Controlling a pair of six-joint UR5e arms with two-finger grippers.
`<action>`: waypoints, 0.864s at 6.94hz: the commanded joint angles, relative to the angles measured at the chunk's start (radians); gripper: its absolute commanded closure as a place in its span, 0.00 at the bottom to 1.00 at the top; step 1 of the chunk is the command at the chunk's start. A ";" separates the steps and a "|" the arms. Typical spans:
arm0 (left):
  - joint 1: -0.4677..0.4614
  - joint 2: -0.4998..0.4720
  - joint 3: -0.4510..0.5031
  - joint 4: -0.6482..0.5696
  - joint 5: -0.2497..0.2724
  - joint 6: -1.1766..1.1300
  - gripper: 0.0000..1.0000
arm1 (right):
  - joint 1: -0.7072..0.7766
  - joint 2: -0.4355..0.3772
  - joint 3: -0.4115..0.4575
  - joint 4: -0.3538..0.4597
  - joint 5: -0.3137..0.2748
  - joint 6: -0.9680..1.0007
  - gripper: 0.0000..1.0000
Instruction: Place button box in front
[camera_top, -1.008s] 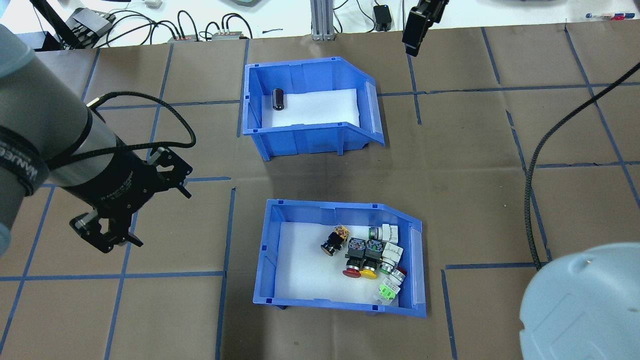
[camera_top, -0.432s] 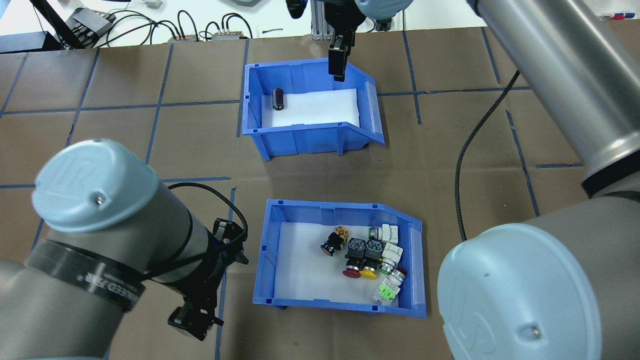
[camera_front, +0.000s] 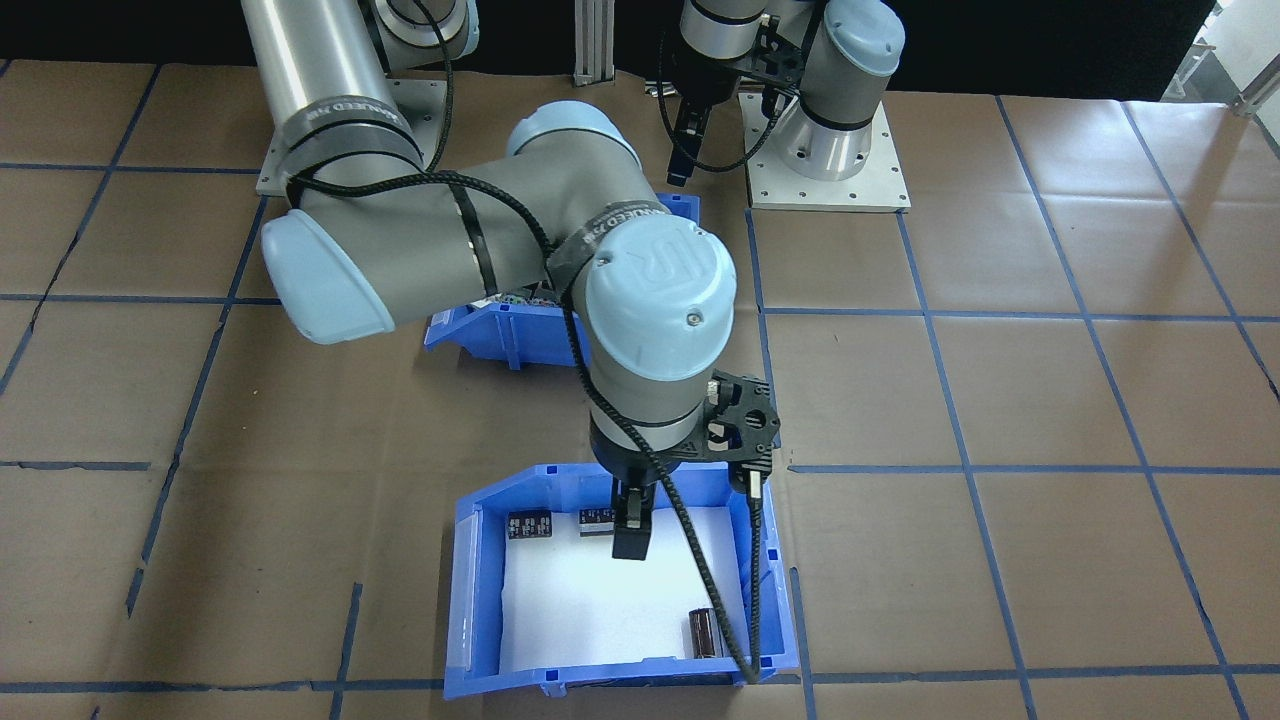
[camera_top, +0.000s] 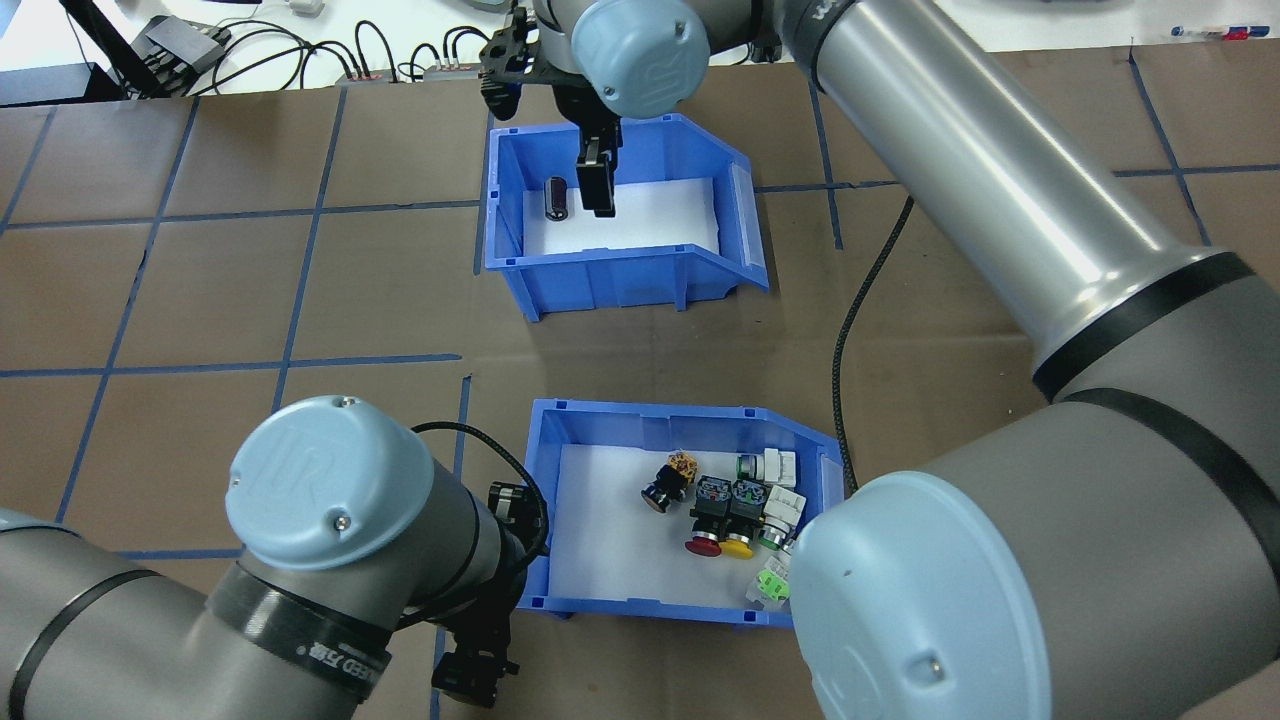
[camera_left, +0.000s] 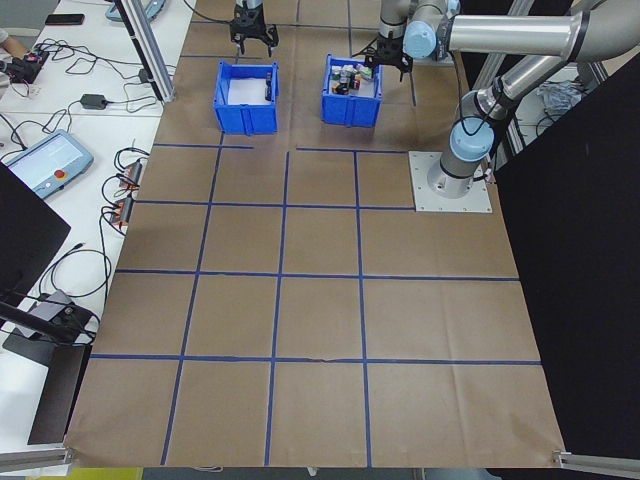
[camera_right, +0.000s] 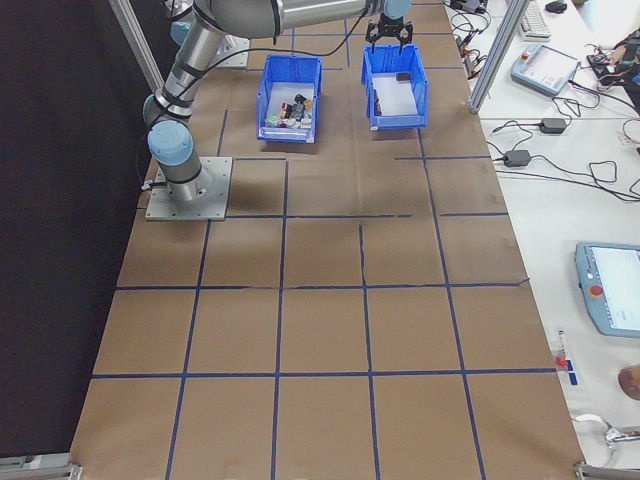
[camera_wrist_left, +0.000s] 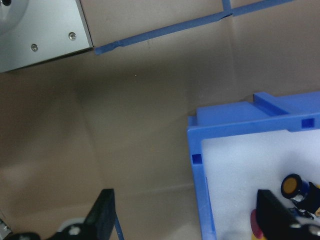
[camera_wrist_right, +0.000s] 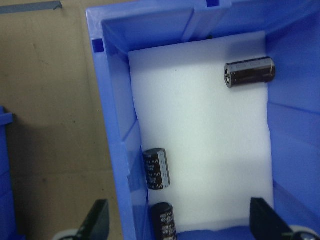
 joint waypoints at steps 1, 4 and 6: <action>-0.079 -0.101 -0.013 0.157 -0.056 -0.132 0.01 | 0.046 0.047 0.015 -0.035 -0.023 0.002 0.00; -0.116 -0.166 -0.032 0.222 -0.055 -0.157 0.01 | 0.046 0.022 0.075 -0.036 -0.026 0.011 0.00; -0.119 -0.204 -0.033 0.248 -0.053 -0.159 0.01 | 0.046 0.021 0.120 -0.039 -0.023 0.018 0.00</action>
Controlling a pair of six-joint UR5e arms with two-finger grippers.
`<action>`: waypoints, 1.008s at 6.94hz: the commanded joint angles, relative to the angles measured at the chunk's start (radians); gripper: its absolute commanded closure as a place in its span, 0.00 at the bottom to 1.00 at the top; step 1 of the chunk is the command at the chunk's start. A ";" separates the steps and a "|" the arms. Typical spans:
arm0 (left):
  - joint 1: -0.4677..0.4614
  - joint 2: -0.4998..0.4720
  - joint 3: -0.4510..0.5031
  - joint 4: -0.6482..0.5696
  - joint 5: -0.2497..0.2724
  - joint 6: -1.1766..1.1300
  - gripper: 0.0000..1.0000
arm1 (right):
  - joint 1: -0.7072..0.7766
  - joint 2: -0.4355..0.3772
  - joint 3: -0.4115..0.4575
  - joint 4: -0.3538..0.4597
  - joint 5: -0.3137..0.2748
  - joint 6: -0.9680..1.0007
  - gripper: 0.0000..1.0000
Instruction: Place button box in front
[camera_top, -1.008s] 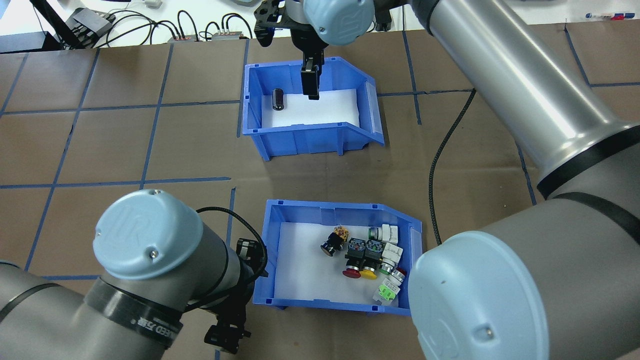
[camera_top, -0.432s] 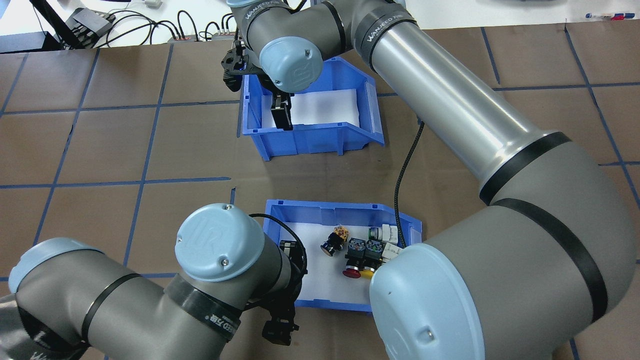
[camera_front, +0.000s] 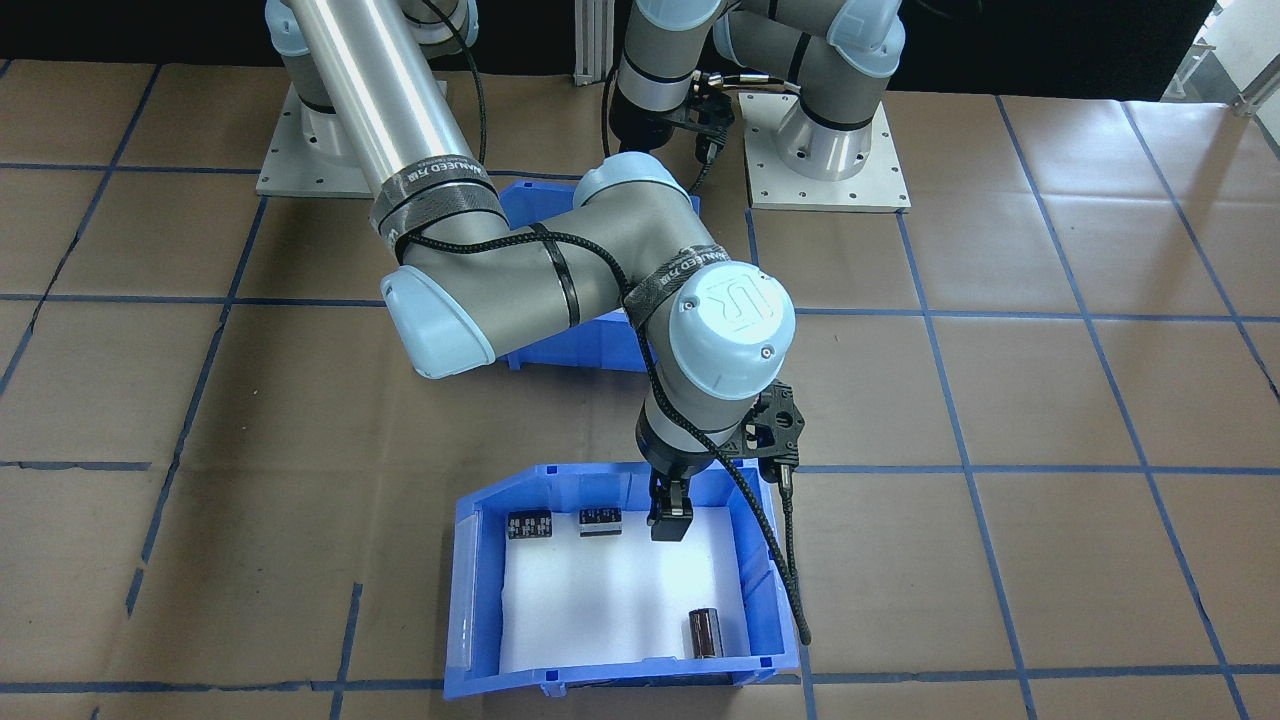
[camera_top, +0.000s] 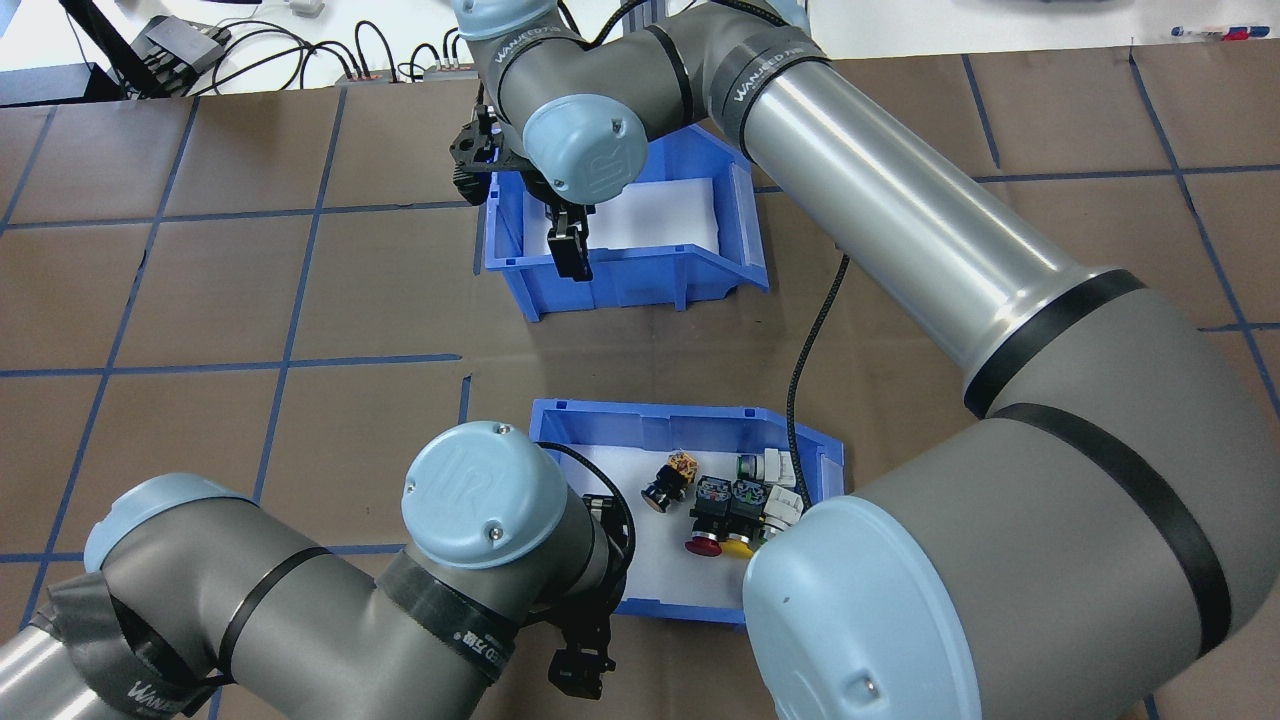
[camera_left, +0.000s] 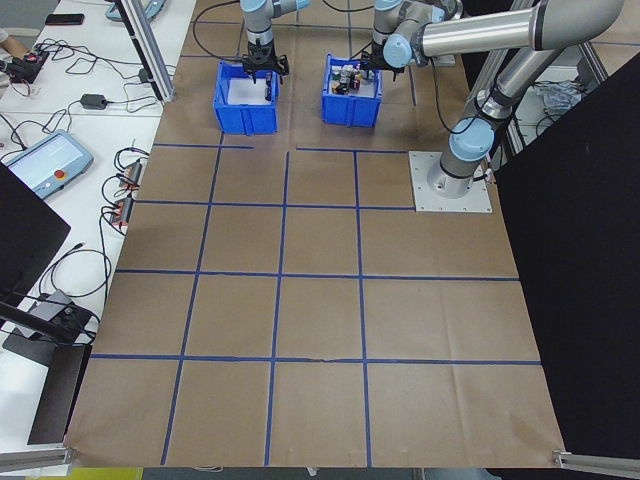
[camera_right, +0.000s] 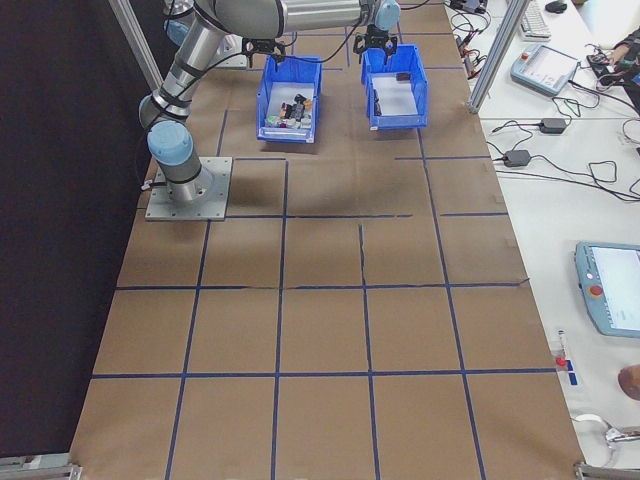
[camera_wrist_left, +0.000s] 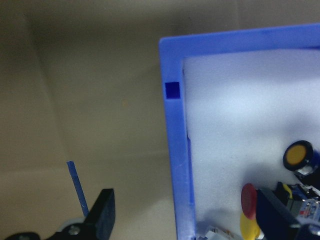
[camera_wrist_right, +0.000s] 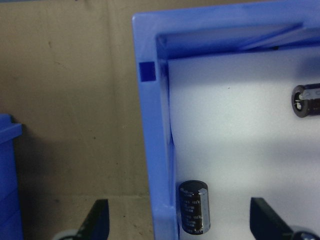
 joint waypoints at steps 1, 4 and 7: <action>-0.007 -0.042 -0.003 0.035 -0.002 -0.008 0.01 | 0.000 -0.003 0.053 -0.024 0.001 0.014 0.00; -0.009 -0.068 -0.043 0.048 -0.006 -0.011 0.01 | 0.000 0.004 0.090 -0.063 0.003 0.040 0.20; -0.009 -0.091 -0.045 0.083 -0.008 -0.004 0.21 | 0.000 0.000 0.081 -0.068 0.000 0.027 0.77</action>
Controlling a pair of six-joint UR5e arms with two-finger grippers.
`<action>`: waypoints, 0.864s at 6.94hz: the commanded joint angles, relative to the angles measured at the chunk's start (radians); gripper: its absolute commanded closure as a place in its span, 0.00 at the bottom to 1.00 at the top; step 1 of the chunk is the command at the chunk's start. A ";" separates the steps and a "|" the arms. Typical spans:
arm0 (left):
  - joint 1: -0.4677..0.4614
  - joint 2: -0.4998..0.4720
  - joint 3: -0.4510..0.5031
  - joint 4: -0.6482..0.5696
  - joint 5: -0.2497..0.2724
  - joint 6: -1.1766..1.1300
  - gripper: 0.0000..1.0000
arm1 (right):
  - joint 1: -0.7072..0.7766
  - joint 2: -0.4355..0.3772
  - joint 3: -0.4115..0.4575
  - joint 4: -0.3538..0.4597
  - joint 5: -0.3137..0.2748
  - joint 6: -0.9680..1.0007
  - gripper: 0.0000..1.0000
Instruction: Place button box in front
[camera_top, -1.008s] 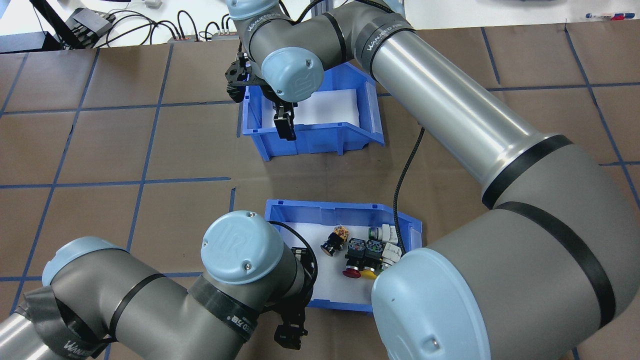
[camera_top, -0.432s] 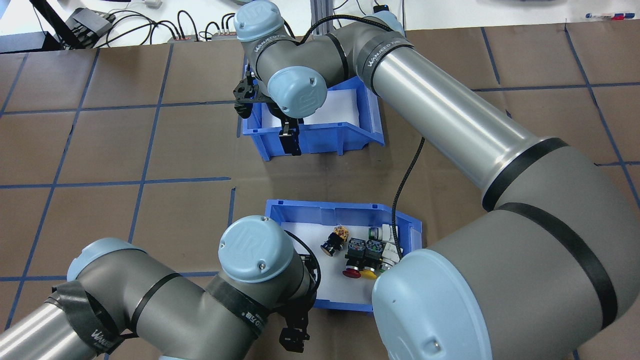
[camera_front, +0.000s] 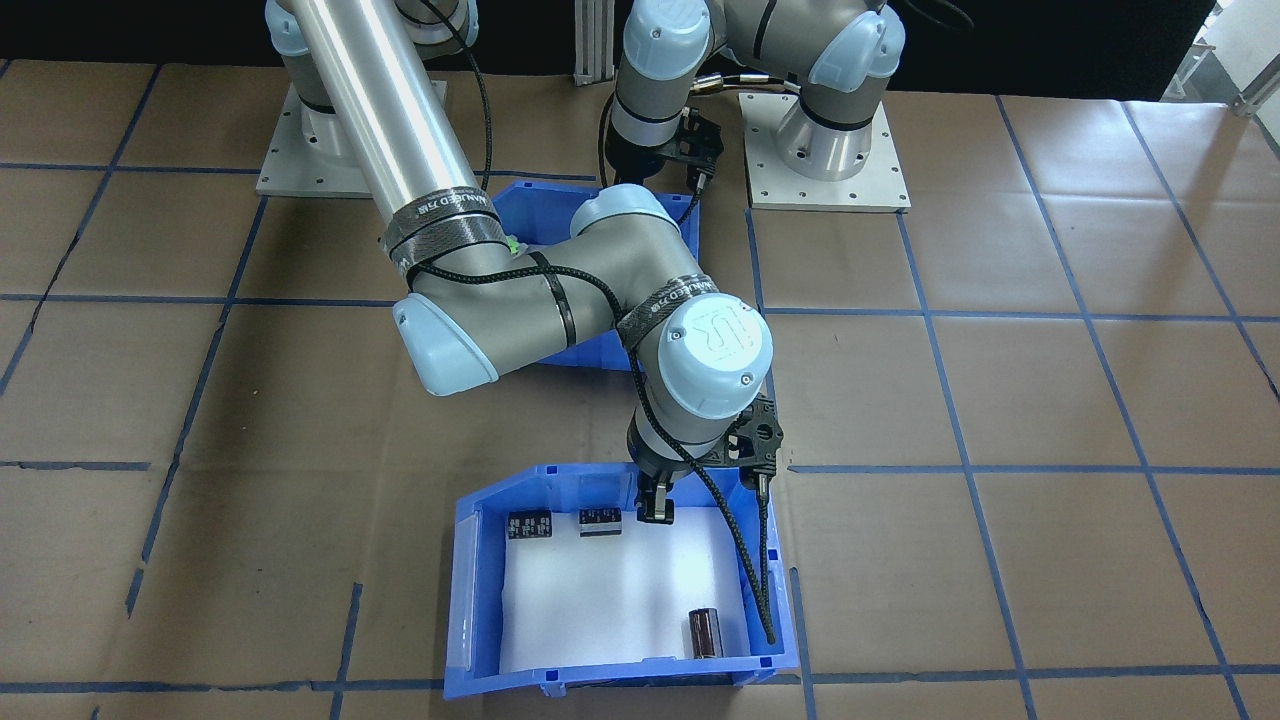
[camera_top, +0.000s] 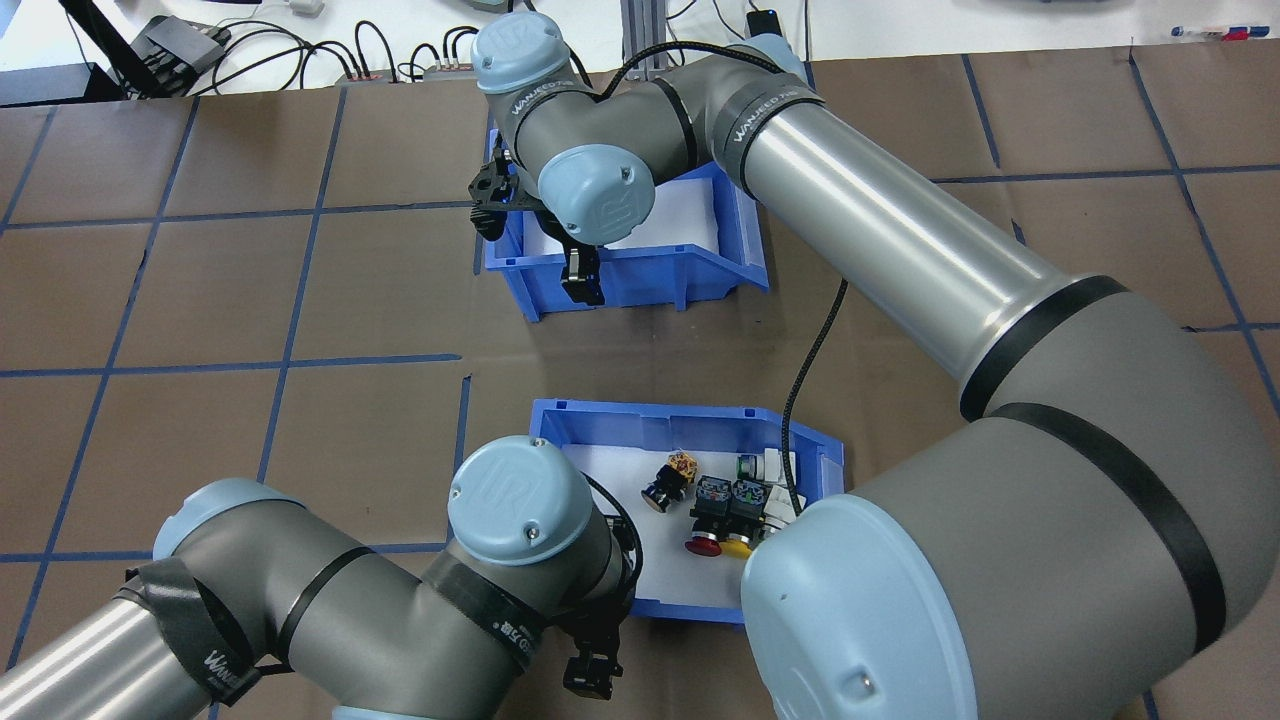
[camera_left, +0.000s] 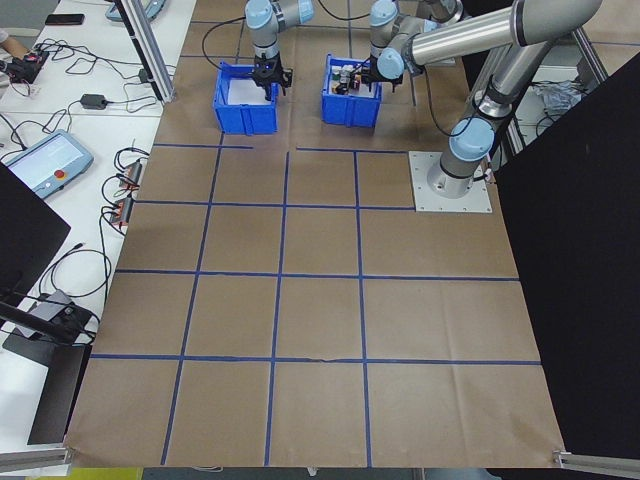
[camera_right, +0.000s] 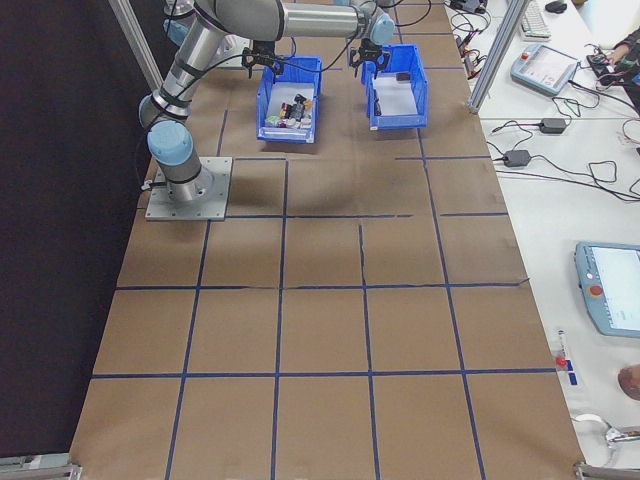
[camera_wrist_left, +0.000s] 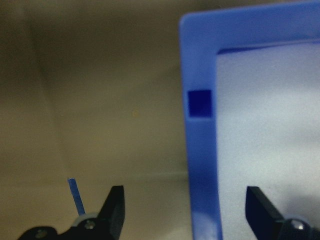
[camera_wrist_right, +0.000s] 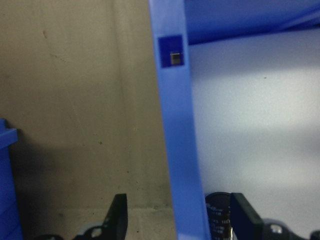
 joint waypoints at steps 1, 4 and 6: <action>-0.003 -0.027 -0.001 0.053 0.000 0.009 0.21 | -0.003 -0.007 -0.013 -0.002 -0.006 -0.007 0.89; -0.006 -0.041 -0.002 0.073 -0.038 0.009 0.51 | -0.044 -0.079 -0.013 -0.031 -0.046 -0.074 0.97; -0.006 -0.039 -0.020 0.141 -0.153 0.007 0.99 | -0.142 -0.155 -0.002 -0.013 -0.044 -0.174 0.97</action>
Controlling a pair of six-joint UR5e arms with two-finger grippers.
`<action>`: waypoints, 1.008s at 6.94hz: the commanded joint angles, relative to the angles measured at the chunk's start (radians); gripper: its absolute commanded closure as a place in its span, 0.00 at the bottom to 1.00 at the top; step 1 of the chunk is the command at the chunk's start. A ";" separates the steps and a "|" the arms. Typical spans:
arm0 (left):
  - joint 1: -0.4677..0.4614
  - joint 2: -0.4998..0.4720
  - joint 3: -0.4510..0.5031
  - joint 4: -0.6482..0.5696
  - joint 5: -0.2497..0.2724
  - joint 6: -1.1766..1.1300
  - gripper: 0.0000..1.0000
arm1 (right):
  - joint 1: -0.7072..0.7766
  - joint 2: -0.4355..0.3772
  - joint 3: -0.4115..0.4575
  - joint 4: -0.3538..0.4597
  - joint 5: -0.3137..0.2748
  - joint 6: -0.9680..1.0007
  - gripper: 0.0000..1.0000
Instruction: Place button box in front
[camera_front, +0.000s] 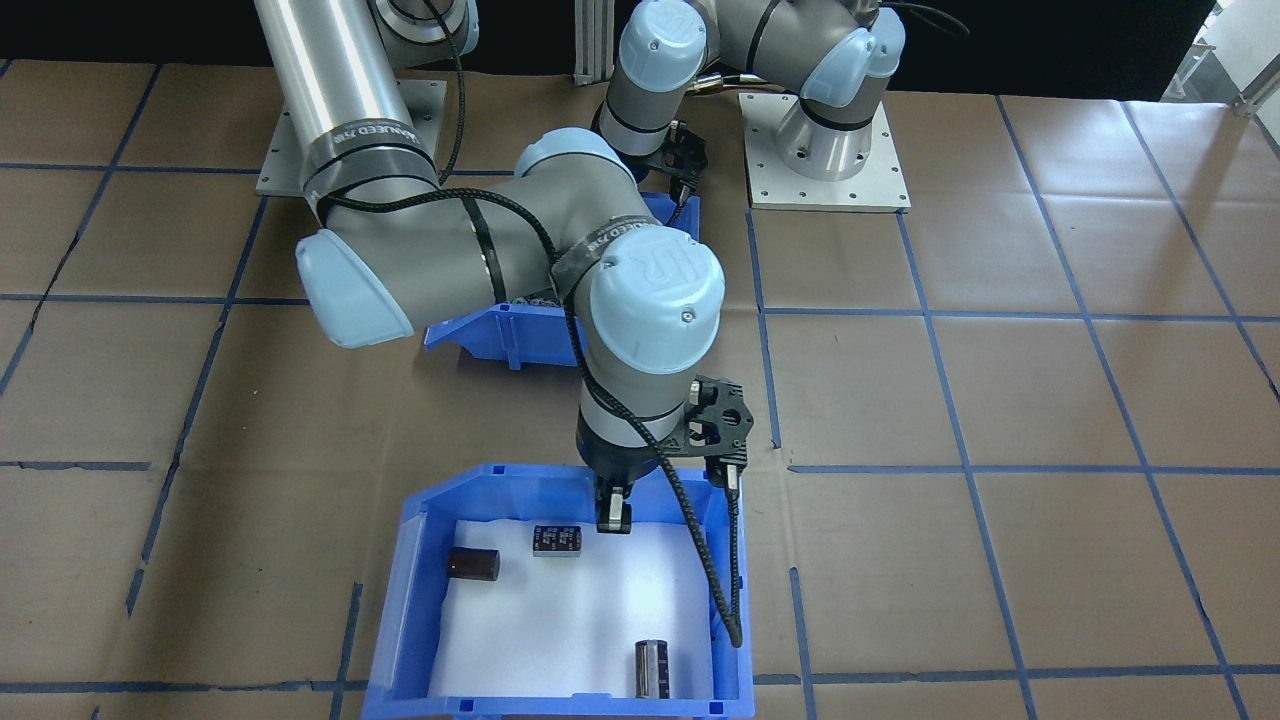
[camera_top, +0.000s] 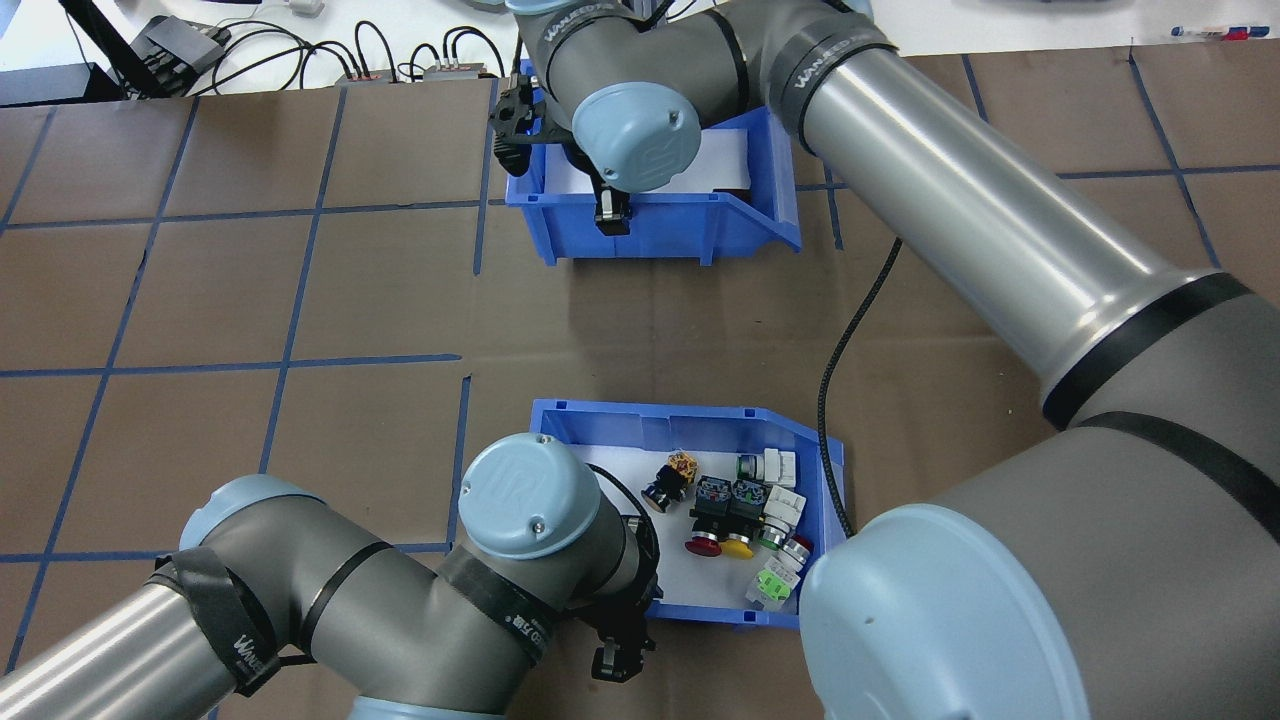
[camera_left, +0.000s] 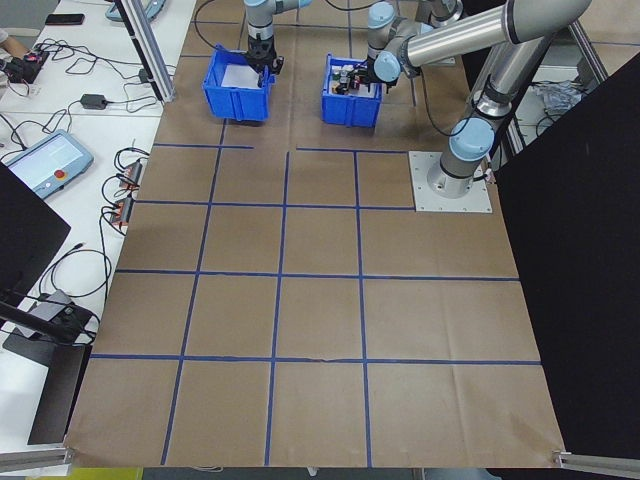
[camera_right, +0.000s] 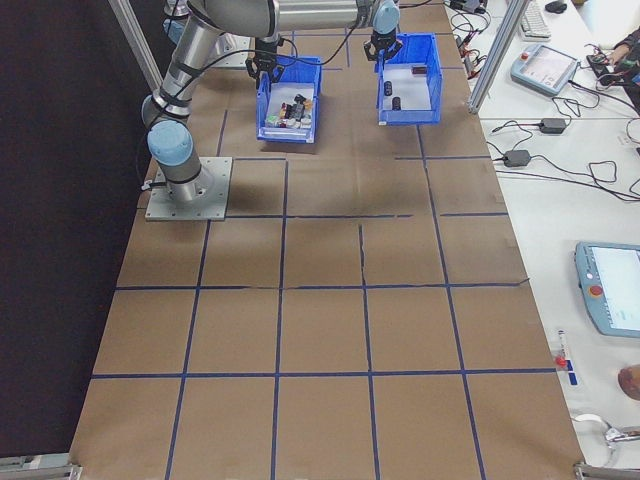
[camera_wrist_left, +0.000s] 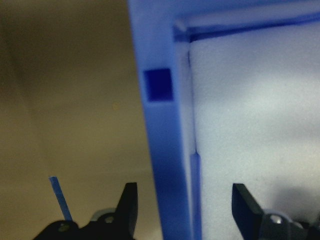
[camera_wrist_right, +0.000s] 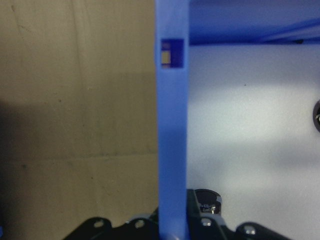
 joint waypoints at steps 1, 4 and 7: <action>0.003 0.039 -0.022 0.086 -0.050 0.011 1.00 | -0.115 -0.079 0.013 0.028 -0.001 -0.158 0.97; 0.107 0.090 0.012 0.062 0.065 0.130 1.00 | -0.352 -0.189 0.145 0.036 -0.001 -0.390 0.97; 0.352 0.154 0.050 -0.073 0.073 0.386 1.00 | -0.532 -0.377 0.405 0.015 -0.019 -0.529 0.98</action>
